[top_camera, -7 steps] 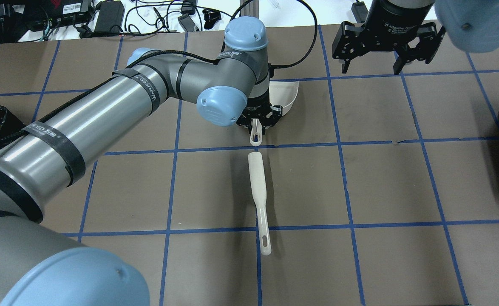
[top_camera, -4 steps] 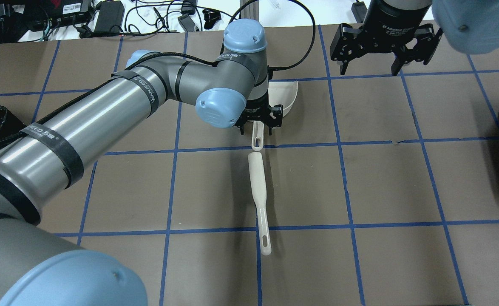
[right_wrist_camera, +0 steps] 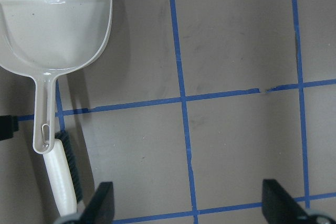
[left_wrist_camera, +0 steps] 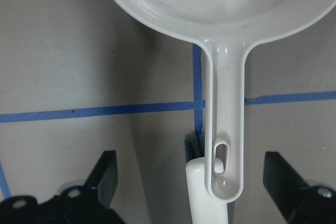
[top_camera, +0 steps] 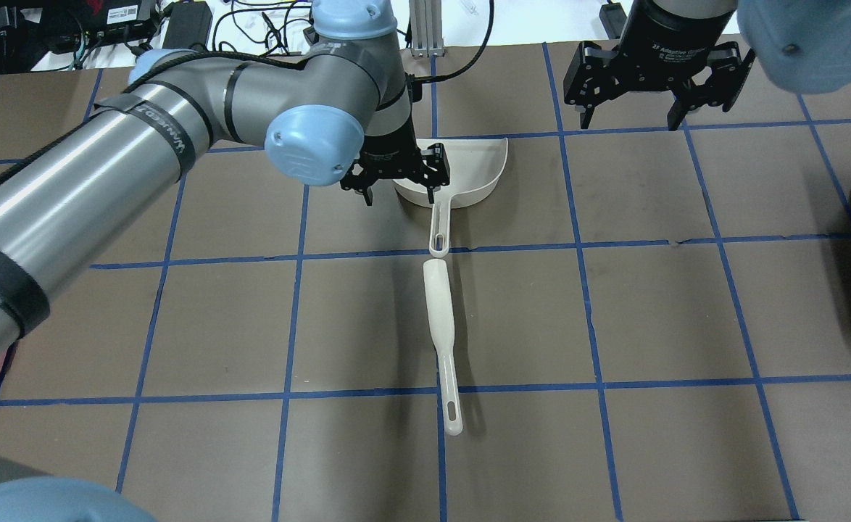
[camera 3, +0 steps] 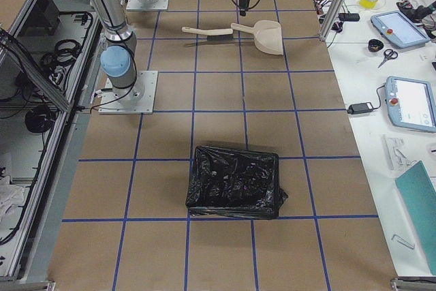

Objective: Sweep and dump trash in nearest bin

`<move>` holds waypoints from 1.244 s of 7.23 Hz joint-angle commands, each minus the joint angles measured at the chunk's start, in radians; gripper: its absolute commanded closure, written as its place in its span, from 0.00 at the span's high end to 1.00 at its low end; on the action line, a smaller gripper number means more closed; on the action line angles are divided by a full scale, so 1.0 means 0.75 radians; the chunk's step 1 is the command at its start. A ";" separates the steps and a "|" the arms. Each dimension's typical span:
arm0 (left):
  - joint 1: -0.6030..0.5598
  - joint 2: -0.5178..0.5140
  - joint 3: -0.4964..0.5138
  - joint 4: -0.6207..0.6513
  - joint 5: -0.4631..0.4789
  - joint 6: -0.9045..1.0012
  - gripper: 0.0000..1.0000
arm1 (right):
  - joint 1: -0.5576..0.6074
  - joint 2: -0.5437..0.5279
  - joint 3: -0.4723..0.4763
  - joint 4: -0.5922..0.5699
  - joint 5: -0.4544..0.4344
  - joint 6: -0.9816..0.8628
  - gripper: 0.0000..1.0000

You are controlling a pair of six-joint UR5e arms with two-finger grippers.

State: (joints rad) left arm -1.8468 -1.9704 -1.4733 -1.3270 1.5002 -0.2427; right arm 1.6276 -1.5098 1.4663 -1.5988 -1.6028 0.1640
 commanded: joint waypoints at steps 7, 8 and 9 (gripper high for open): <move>0.143 0.582 -0.128 -0.493 0.012 0.117 1.00 | -0.002 -0.012 -0.006 0.002 0.035 0.000 1.00; 0.218 0.584 -0.126 -0.402 0.018 0.151 1.00 | -0.002 -0.012 0.000 0.001 0.022 0.000 1.00; 0.328 0.600 -0.100 -0.383 0.010 0.255 1.00 | -0.002 -0.012 -0.002 -0.008 0.030 0.002 1.00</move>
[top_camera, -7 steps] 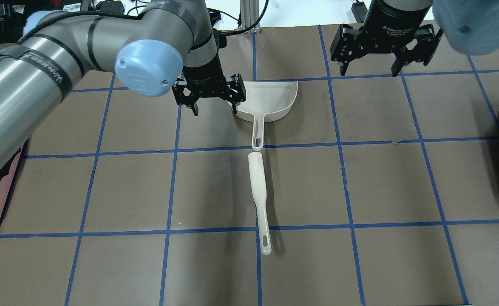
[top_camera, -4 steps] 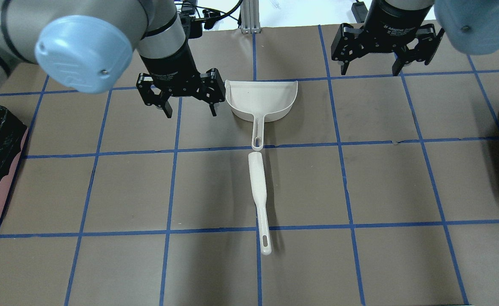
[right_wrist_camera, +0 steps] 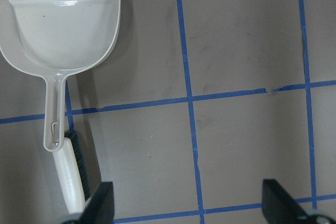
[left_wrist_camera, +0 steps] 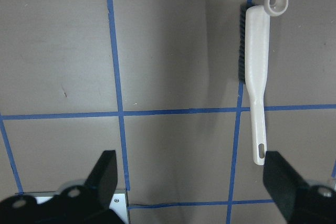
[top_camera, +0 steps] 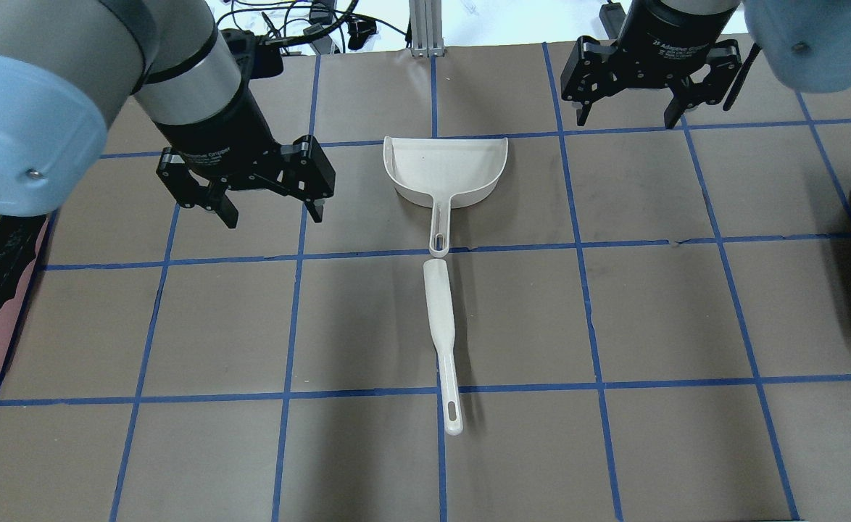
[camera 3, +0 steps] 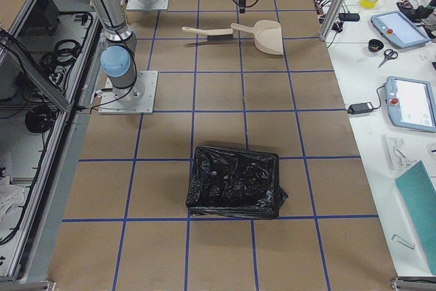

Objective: Sweep and dump trash in nearest bin

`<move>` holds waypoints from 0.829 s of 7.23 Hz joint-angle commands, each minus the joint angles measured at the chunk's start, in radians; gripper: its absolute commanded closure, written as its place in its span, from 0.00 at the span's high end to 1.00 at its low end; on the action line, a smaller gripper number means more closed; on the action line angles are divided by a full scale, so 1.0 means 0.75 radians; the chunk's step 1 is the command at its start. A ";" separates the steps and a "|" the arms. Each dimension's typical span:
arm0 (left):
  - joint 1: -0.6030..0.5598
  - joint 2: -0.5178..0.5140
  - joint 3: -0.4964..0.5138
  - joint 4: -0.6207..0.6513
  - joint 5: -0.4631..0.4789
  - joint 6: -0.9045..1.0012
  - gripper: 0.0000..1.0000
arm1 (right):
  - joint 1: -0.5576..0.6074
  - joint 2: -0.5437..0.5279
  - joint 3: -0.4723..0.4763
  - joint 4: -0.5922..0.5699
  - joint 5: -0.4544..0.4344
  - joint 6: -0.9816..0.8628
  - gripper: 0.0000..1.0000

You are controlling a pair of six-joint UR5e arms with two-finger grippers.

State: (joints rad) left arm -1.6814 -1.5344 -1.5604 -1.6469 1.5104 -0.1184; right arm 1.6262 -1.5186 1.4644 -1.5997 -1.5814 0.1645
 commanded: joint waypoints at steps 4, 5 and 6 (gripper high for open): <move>0.174 0.035 0.029 0.046 0.005 0.201 1.00 | 0.002 -0.002 0.003 -0.021 0.016 -0.011 1.00; 0.174 0.035 0.029 0.046 0.011 0.201 1.00 | 0.002 -0.002 0.003 -0.023 0.018 -0.011 1.00; 0.174 0.035 0.031 0.046 0.011 0.201 1.00 | 0.000 0.000 0.005 -0.025 0.016 -0.009 1.00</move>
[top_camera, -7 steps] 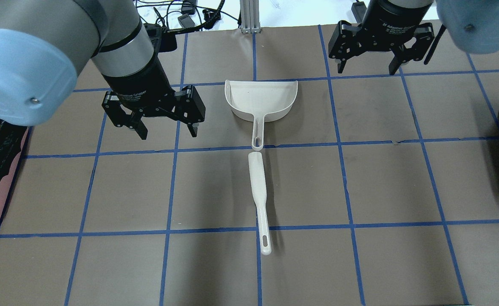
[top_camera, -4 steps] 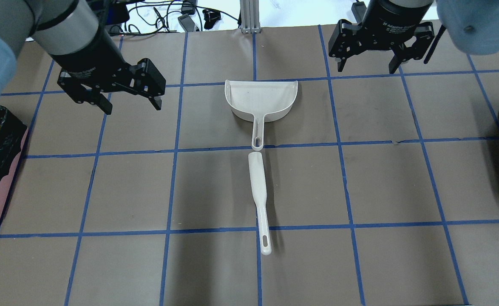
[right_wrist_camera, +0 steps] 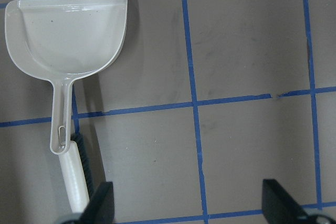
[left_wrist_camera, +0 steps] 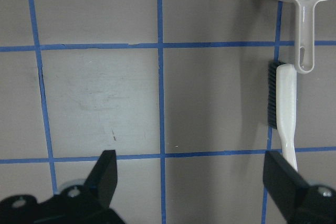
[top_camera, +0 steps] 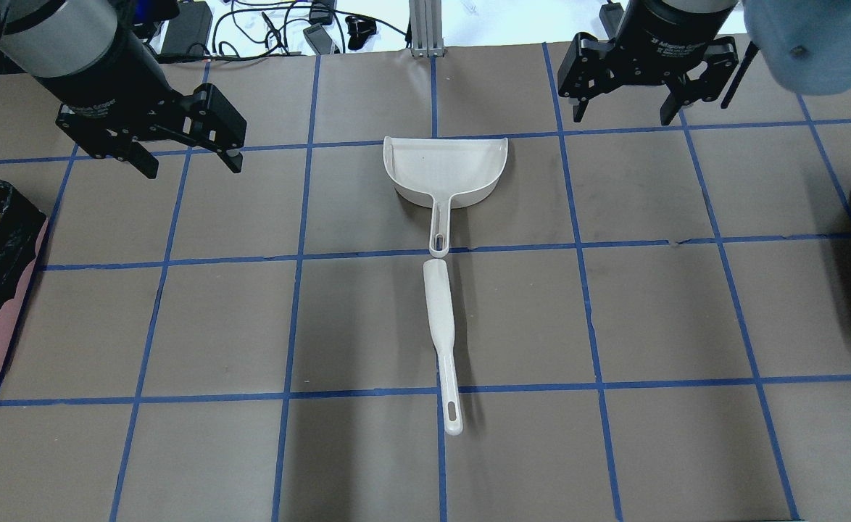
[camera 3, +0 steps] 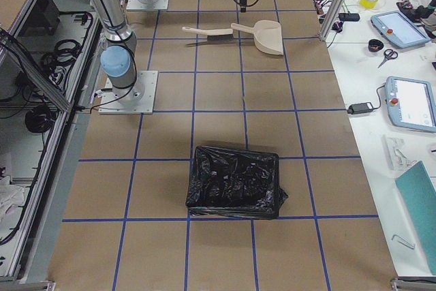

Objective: Sweep and dump trash in nearest bin

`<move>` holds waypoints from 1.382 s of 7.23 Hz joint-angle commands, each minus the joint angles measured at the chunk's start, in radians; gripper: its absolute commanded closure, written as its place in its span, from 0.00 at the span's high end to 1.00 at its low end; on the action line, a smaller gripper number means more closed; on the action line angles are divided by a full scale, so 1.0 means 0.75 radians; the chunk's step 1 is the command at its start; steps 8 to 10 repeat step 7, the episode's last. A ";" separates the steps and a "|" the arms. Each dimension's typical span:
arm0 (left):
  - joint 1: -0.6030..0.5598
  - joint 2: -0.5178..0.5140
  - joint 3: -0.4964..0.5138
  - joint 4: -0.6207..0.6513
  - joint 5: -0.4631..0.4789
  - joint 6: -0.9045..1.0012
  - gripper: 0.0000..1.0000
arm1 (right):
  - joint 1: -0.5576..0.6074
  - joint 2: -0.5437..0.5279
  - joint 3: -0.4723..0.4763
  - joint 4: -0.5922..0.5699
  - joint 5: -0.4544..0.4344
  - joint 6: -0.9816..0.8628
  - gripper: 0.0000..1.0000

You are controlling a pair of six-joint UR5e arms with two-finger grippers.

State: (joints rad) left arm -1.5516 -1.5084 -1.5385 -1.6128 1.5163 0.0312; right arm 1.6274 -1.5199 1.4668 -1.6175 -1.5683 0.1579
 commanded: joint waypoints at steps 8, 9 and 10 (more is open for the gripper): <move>-0.001 0.007 -0.018 -0.001 0.003 0.001 1.00 | -0.004 0.004 0.012 -0.001 -0.007 -0.002 1.00; -0.001 0.007 -0.018 -0.001 0.003 0.001 1.00 | -0.004 0.004 0.012 -0.001 -0.007 -0.002 1.00; -0.001 0.007 -0.018 -0.001 0.003 0.001 1.00 | -0.004 0.004 0.012 -0.001 -0.007 -0.002 1.00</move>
